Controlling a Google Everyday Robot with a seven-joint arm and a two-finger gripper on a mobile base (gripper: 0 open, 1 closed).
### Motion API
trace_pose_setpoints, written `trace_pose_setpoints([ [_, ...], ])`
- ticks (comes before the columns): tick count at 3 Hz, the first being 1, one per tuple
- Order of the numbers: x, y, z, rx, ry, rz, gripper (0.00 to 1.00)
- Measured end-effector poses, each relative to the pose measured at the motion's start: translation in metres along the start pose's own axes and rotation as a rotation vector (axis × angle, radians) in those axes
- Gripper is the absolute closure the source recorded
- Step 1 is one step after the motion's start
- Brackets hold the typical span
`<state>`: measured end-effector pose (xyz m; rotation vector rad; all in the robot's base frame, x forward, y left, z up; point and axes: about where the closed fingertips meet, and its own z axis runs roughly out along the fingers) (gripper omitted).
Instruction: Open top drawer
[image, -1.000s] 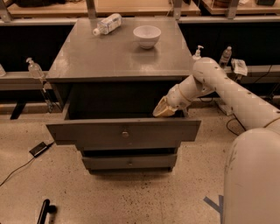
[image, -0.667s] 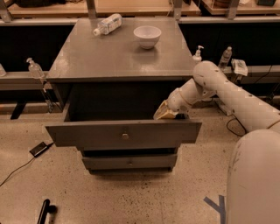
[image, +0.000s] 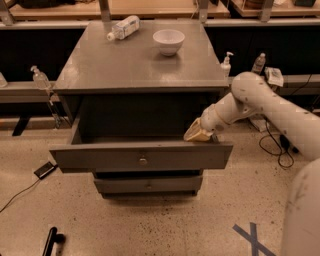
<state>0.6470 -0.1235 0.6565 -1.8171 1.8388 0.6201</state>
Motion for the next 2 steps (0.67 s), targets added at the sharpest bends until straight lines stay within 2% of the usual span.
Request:
trace_pose_setpoints([
  [2,0.013,0.051,-0.041,0.022,0.022,0.057,1.0],
])
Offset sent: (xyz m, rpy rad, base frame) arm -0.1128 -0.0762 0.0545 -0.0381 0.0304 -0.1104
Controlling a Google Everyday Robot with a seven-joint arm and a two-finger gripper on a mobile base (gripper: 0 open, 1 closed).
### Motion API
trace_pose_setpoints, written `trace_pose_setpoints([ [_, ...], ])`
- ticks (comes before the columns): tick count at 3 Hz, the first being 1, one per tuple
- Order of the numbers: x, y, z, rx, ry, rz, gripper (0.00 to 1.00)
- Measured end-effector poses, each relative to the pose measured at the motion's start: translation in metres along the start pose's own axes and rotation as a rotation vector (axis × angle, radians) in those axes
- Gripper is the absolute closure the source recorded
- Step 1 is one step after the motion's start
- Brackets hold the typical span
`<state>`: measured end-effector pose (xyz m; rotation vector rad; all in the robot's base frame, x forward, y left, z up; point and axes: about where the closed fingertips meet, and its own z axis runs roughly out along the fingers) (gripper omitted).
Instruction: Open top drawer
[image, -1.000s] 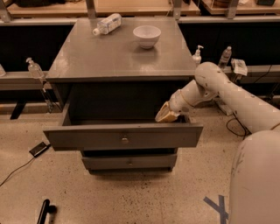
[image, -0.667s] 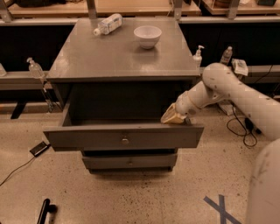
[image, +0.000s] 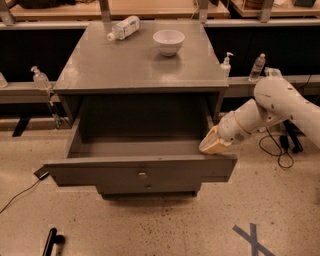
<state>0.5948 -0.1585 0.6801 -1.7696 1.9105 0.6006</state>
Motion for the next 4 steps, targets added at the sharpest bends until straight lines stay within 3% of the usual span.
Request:
trace_pose_setpoints([
  [1,-0.002,0.009,-0.008,0.017,-0.023,-0.029,1.0],
  [3,-0.015,-0.022,0.026,0.063,-0.081,-0.149,1.0],
  [4,-0.027,-0.035,0.048,0.058,-0.083,-0.216,1.0],
])
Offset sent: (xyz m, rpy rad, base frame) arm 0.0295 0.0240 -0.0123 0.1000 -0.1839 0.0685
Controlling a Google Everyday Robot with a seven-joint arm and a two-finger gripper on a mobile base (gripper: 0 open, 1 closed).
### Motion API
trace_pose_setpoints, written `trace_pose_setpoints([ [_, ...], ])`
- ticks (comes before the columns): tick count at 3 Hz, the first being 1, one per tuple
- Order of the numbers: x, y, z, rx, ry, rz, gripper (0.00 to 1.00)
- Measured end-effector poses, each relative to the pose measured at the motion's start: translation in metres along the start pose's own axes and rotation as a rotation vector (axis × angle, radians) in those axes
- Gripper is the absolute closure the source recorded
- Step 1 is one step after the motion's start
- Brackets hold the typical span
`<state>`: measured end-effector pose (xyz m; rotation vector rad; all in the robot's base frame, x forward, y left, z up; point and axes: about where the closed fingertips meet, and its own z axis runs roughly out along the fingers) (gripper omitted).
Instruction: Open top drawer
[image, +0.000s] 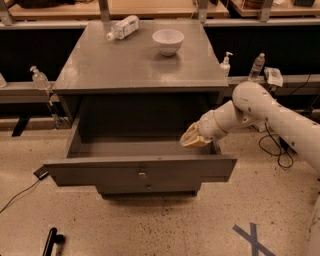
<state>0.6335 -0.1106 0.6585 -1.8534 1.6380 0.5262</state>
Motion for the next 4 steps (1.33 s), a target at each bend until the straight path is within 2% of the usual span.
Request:
trace_pose_setpoints([
  [1,-0.002,0.009,0.026,-0.059,0.011,-0.012,1.0],
  [2,0.001,0.032,0.03,-0.106,0.051,0.047,1.0],
  [3,0.011,0.061,0.008,-0.123,0.127,0.137,1.0],
  [4,0.013,0.074,-0.021,-0.075,0.177,0.185,1.0],
])
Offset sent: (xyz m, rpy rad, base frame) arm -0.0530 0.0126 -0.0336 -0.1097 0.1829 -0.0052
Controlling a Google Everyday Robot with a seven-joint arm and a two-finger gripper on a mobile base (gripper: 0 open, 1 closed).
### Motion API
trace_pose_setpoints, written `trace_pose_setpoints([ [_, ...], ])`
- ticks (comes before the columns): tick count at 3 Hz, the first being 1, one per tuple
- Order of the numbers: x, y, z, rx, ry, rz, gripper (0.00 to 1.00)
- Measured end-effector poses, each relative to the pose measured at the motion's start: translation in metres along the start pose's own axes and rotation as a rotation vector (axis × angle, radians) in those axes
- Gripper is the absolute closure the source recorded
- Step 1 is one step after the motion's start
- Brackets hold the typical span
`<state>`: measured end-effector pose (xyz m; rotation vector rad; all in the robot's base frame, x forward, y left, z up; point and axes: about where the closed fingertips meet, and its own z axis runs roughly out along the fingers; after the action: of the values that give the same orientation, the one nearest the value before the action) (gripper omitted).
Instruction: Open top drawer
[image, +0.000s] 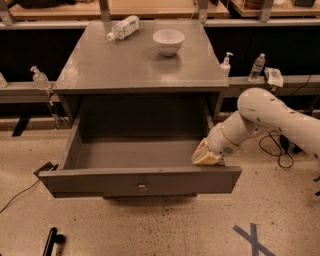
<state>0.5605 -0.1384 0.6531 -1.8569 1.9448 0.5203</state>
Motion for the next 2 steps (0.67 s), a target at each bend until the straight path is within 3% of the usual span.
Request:
trace_pose_setpoints([
  [1,0.004,-0.022,-0.012,0.104,-0.042,-0.013,1.0],
  [2,0.008,-0.057,-0.035,0.226,-0.142,-0.025,1.0],
])
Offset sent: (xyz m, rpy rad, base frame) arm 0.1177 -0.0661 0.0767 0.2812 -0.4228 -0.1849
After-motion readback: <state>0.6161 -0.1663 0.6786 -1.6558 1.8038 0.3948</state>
